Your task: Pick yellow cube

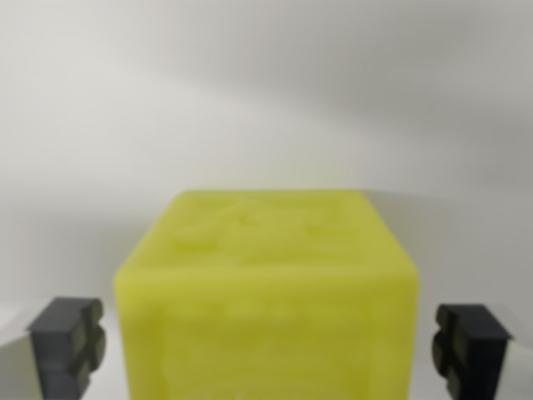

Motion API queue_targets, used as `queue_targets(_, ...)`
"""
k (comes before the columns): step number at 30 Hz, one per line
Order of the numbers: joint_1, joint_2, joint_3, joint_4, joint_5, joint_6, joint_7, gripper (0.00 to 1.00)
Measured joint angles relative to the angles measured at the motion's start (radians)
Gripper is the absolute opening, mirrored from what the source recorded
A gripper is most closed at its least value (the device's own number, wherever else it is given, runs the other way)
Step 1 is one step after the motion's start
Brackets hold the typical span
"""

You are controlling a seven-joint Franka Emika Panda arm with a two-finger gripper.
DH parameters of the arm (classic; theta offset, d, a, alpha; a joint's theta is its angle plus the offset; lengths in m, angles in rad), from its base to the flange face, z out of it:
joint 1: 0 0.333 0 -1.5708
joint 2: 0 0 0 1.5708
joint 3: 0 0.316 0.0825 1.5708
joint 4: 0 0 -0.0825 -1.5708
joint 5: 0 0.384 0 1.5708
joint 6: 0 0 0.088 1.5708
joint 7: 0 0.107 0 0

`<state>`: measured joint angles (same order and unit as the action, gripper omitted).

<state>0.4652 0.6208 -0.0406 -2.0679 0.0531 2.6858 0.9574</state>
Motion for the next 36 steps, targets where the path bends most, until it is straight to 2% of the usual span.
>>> queue_targets(14, 0.001, 0.024, 0.000, 0.007, 0.004, 0.017, -0.004, 1.00)
queue_targets(15, 0.001, 0.024, 0.000, 0.008, 0.004, 0.017, -0.004, 0.00)
queue_targets(36, 0.000, -0.046, -0.001, -0.014, -0.004, -0.031, 0.002, 0.00)
